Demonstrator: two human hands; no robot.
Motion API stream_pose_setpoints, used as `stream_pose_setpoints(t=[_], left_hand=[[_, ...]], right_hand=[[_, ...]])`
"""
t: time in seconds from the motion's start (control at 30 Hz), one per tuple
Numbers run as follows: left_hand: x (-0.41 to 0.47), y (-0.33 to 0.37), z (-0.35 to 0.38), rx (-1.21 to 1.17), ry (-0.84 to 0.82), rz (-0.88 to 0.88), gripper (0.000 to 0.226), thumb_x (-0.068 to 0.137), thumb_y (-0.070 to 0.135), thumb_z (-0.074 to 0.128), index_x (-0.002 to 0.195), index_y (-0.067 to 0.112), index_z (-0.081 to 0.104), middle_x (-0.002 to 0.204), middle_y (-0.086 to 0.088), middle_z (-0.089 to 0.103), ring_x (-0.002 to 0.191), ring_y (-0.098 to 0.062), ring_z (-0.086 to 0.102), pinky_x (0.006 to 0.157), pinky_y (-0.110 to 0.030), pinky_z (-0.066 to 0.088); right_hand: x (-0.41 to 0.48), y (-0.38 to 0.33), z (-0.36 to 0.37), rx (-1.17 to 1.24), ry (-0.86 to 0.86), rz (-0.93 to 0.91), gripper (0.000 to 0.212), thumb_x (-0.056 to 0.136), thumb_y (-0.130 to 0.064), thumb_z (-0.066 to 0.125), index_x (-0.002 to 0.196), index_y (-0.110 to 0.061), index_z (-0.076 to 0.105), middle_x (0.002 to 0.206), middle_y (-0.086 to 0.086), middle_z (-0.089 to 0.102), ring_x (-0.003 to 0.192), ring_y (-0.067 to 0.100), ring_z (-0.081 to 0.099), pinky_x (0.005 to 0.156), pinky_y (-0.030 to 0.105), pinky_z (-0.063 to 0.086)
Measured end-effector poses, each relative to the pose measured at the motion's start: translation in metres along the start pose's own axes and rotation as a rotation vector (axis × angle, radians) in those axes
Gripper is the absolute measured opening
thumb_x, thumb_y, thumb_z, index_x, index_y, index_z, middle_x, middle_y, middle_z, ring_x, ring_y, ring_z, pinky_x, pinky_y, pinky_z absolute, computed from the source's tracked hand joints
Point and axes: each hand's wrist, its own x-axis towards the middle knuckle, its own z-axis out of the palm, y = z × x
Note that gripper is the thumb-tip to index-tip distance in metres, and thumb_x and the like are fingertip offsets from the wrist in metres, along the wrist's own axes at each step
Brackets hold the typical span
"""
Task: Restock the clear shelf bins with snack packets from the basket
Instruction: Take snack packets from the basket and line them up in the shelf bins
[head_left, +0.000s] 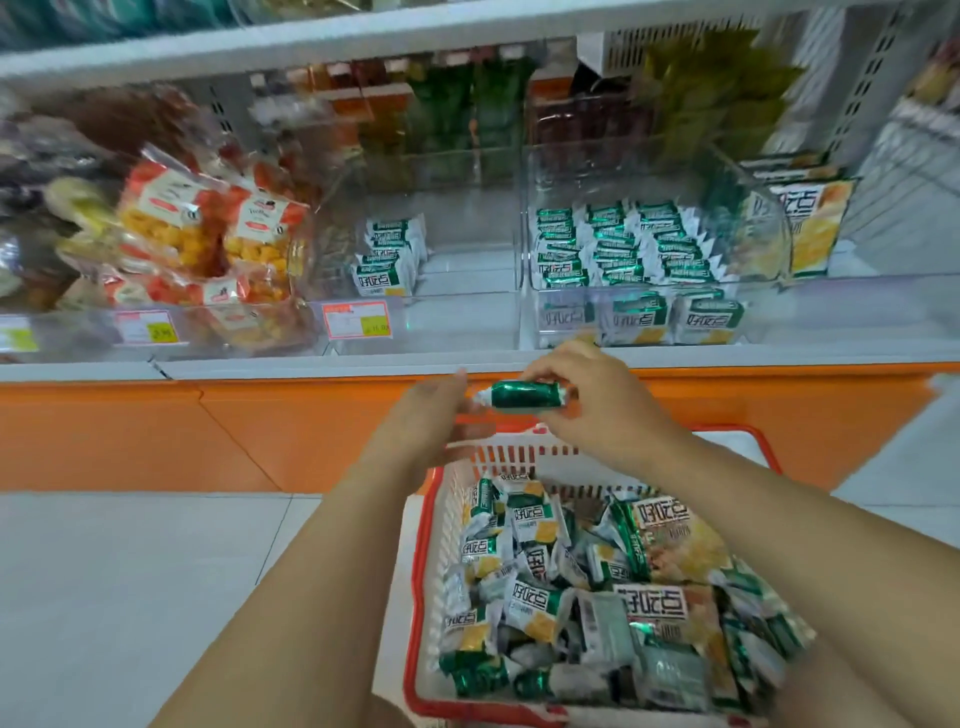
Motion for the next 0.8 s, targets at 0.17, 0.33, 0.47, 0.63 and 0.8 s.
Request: stream_pose_setpoints(t=[0.17, 0.33, 0.47, 0.63, 0.8], left_hand=[[-0.026, 0.023, 0.007, -0.12, -0.139, 0.078, 0.03, 0.095, 0.029, 0.055, 0.122, 0.017, 0.055, 0.11, -0.006, 0.063, 0.085, -0.017, 0.068, 0.071, -0.029, 0.057], [-0.018, 0.018, -0.002, -0.122, -0.081, 0.233, 0.059, 0.085, 0.023, 0.07, 0.138, 0.028, 0.043, 0.132, -0.012, 0.045, 0.1, -0.017, 0.063, 0.085, -0.034, 0.055], [-0.007, 0.026, -0.01, -0.001, -0.093, 0.374, 0.069, 0.066, 0.041, 0.08, 0.125, 0.05, 0.046, 0.128, -0.002, 0.053, 0.115, -0.021, 0.058, 0.099, -0.045, 0.047], [0.012, 0.036, -0.025, -0.013, -0.123, 0.472, 0.046, 0.078, 0.023, 0.075, 0.114, 0.045, 0.056, 0.113, 0.004, 0.067, 0.104, -0.017, 0.065, 0.099, -0.045, 0.048], [0.036, 0.038, -0.052, -0.074, 0.328, 0.505, 0.03, 0.09, 0.02, 0.063, 0.119, 0.029, 0.058, 0.106, 0.013, 0.062, 0.082, 0.014, 0.057, 0.072, -0.005, 0.045]], right_hand=[[-0.016, -0.006, -0.006, -0.093, 0.203, -0.301, 0.037, 0.076, -0.001, 0.072, 0.109, -0.018, 0.066, 0.106, -0.002, 0.054, 0.098, 0.01, 0.051, 0.082, 0.021, 0.044], [-0.013, -0.015, -0.013, 0.213, 0.154, -0.178, 0.042, 0.083, -0.023, 0.069, 0.122, -0.029, 0.055, 0.123, -0.012, 0.048, 0.114, 0.003, 0.049, 0.098, 0.019, 0.041], [0.006, -0.019, -0.028, 0.417, 0.0, 0.127, 0.044, 0.087, -0.034, 0.062, 0.127, -0.04, 0.044, 0.118, -0.019, 0.048, 0.099, -0.012, 0.053, 0.082, 0.015, 0.049], [0.046, -0.03, -0.032, 0.362, -0.004, 0.099, 0.022, 0.082, -0.019, 0.071, 0.095, -0.031, 0.058, 0.082, -0.01, 0.054, 0.066, 0.003, 0.052, 0.07, 0.023, 0.049], [0.111, -0.049, -0.024, 0.271, 0.171, 0.003, 0.026, 0.078, -0.015, 0.075, 0.083, -0.03, 0.054, 0.072, -0.004, 0.048, 0.061, 0.006, 0.043, 0.057, 0.019, 0.039]])
